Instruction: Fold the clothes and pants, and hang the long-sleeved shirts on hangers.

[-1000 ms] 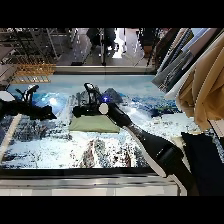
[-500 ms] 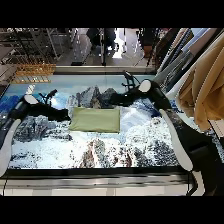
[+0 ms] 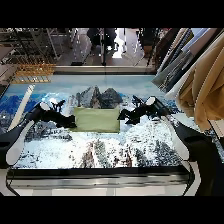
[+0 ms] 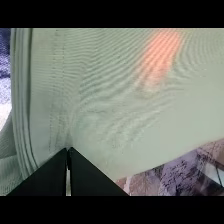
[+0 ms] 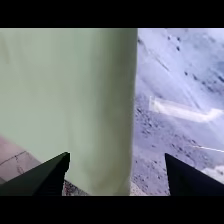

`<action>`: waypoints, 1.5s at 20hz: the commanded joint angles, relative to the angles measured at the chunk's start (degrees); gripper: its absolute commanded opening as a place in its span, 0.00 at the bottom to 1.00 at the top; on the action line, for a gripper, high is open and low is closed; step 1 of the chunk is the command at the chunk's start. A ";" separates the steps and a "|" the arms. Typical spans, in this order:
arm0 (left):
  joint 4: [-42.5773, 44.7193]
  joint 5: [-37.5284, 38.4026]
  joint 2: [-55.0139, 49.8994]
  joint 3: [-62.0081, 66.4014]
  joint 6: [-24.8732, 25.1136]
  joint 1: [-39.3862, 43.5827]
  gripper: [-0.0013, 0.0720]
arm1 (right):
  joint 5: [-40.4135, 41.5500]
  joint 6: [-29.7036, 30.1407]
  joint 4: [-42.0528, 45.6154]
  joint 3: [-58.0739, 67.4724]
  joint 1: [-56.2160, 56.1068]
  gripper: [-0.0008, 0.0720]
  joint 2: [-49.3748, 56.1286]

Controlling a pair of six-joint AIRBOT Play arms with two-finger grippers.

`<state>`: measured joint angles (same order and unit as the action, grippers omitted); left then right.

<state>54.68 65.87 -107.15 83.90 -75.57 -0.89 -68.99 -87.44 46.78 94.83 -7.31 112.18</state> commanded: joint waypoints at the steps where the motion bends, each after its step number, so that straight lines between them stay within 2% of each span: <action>1: 0.20 -0.15 -0.68 0.22 -0.31 0.04 0.03 | -0.31 1.46 -5.42 2.97 -0.13 0.97 5.81; 2: 0.17 -0.13 -0.68 0.39 -0.31 0.07 0.03 | -1.53 2.43 -7.98 4.83 -0.72 0.96 7.67; 4: 0.15 -0.13 -0.63 0.83 -0.31 0.07 0.03 | -1.70 3.67 -13.11 8.96 -2.56 0.82 11.02; 5: 0.13 -0.07 -0.63 1.05 -0.33 0.07 0.03 | -1.44 3.63 -15.10 11.47 -3.41 0.67 12.61; 6: 0.09 -0.04 -0.59 1.20 -0.31 0.07 0.03 | -0.72 3.56 -16.52 14.16 -4.07 0.40 13.97; 7: -0.04 0.31 -0.28 1.22 -0.31 0.00 0.03 | 0.50 2.80 -16.55 15.91 -4.22 0.05 14.14; 10: -0.15 6.93 3.48 1.20 0.26 -0.81 0.03 | -3.96 2.40 -14.49 18.40 -2.40 0.04 10.16; 12: 0.20 11.89 7.98 1.20 1.05 -1.29 0.03 | -8.70 -1.22 -7.76 18.38 0.33 0.04 4.48; 14: 0.22 19.02 13.05 1.20 1.68 -1.49 0.03 | -12.50 -5.05 -1.20 18.38 4.28 0.04 -2.34; 16: 0.20 29.44 17.90 0.96 2.38 -1.49 0.03 | -16.04 -6.97 0.90 18.38 10.21 0.04 -9.42; 18: 0.17 35.69 22.64 -0.66 3.43 -1.36 0.03 | -19.56 -8.13 2.32 18.38 18.05 0.04 -16.57; 22: 0.20 35.23 34.18 -9.38 6.45 -1.36 0.04 | -27.69 -7.76 8.31 17.09 38.40 0.04 -28.65; 24: 0.15 33.68 39.12 -14.36 7.02 -1.36 0.04 | -30.56 -6.91 8.52 13.18 50.18 0.04 -33.24; 26: 0.17 31.87 43.10 -18.75 7.04 -1.36 0.03 | -34.21 -6.03 9.57 4.72 60.37 0.04 -37.35; 30: 0.20 31.12 45.53 -22.21 7.13 -1.36 0.04 | -36.52 -2.82 22.08 -22.27 75.89 0.04 -46.75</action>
<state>54.87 97.71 -64.14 64.58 -68.82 -2.20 -102.30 -92.49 60.36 87.99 57.17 71.77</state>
